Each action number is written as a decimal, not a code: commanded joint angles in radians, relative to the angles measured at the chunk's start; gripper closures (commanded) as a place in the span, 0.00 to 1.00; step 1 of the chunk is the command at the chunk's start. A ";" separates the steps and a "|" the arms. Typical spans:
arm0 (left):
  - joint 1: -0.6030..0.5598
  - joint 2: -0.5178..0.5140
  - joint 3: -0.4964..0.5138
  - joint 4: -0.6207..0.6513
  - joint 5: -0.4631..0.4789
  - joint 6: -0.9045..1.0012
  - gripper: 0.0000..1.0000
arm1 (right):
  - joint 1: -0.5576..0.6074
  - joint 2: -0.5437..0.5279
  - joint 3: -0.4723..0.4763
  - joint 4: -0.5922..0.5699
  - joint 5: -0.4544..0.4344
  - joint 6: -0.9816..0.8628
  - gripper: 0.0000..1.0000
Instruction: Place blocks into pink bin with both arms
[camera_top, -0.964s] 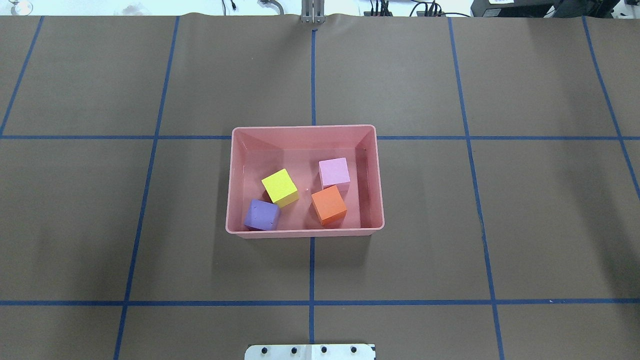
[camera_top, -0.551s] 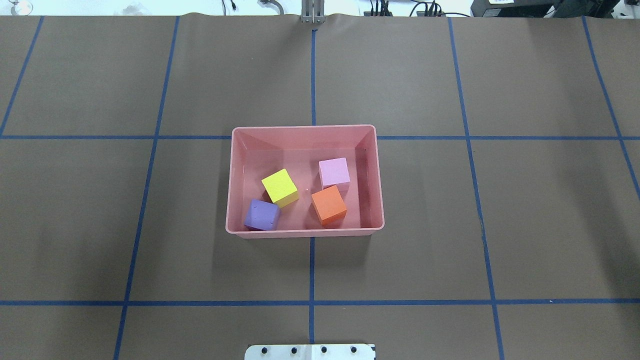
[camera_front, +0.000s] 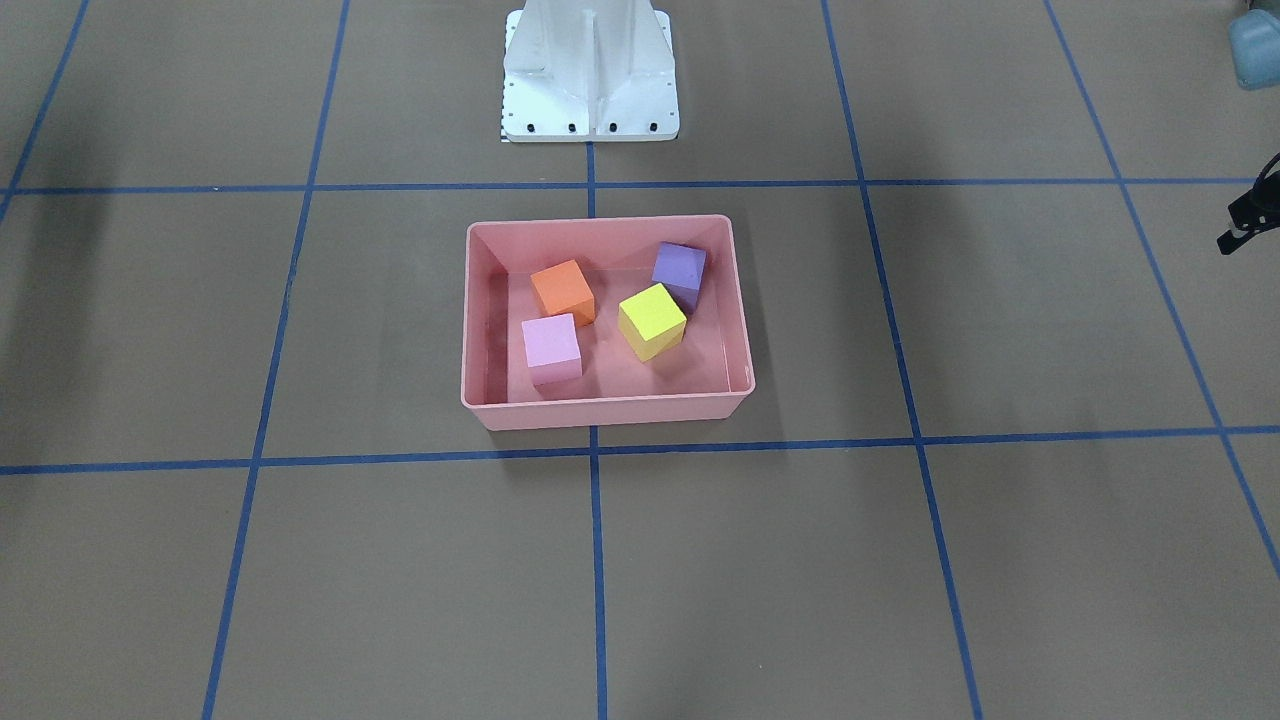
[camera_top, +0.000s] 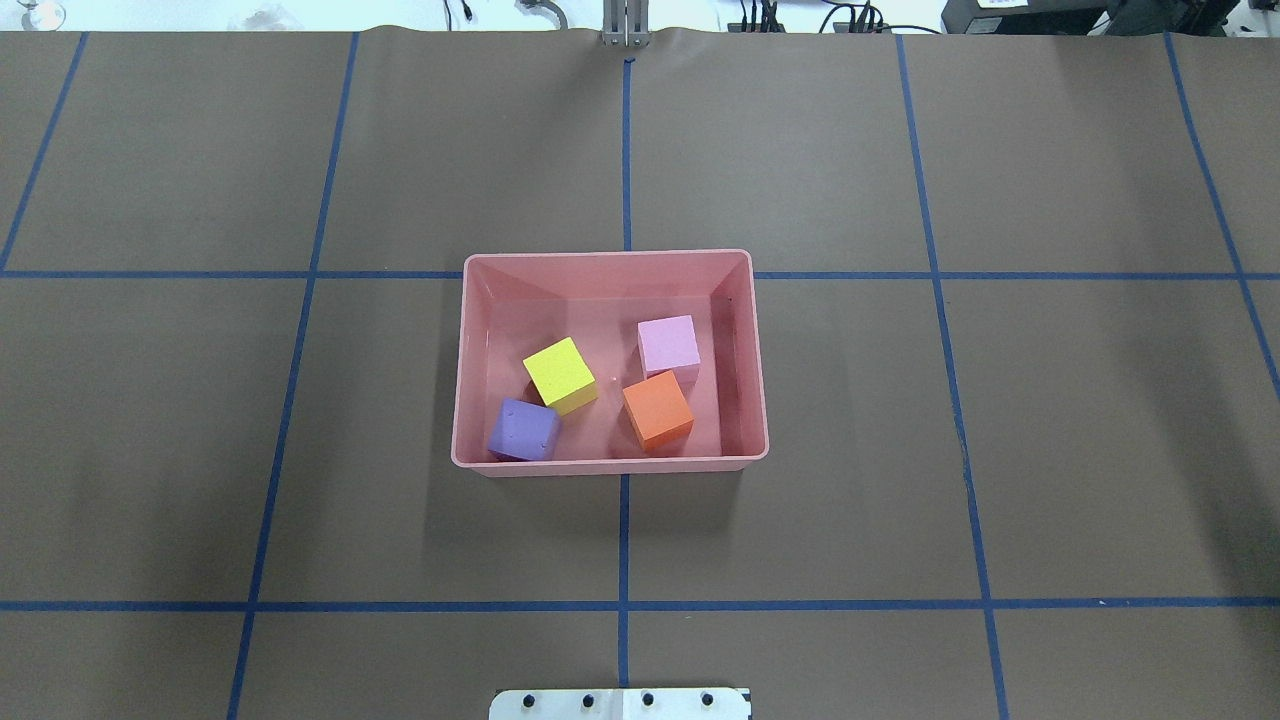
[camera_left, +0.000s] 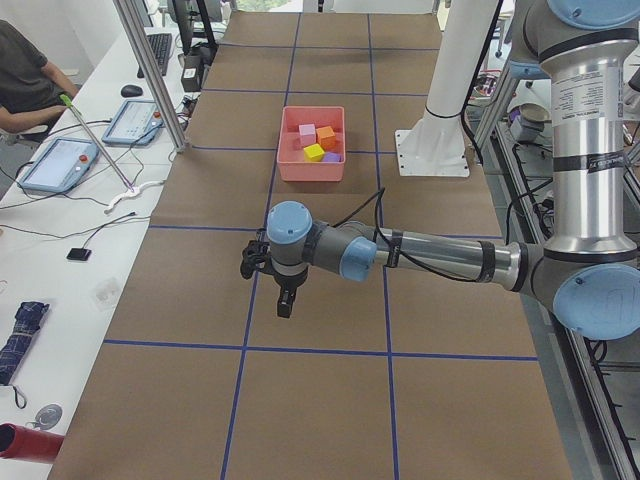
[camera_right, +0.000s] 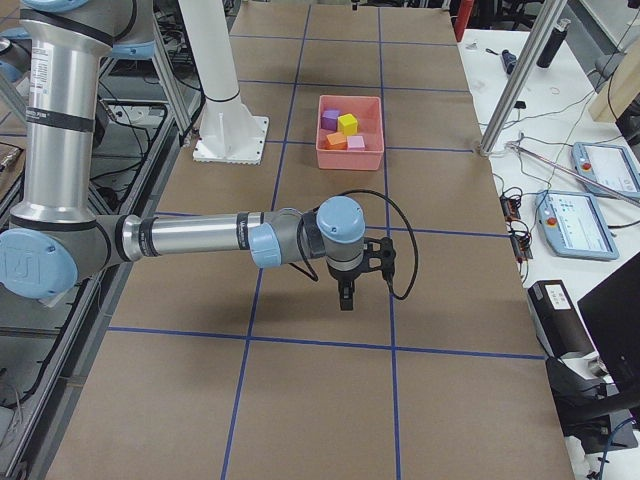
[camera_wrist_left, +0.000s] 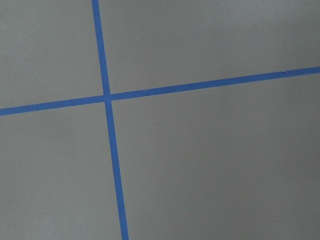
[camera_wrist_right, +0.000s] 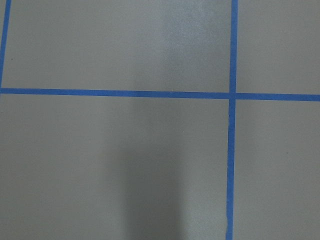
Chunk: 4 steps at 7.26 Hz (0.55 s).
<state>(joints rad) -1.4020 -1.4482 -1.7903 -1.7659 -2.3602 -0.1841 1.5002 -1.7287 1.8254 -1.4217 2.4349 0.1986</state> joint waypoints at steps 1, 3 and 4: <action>0.000 -0.001 0.000 0.000 -0.001 0.000 0.00 | 0.000 0.000 0.002 0.001 0.004 0.001 0.01; 0.000 0.000 0.000 -0.001 -0.001 0.000 0.00 | 0.000 0.001 0.002 0.001 -0.005 0.001 0.01; 0.000 0.000 -0.001 -0.001 0.001 0.000 0.00 | 0.000 0.001 0.002 0.001 -0.007 0.001 0.01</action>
<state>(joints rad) -1.4020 -1.4487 -1.7904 -1.7666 -2.3605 -0.1841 1.5002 -1.7274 1.8269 -1.4205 2.4319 0.1998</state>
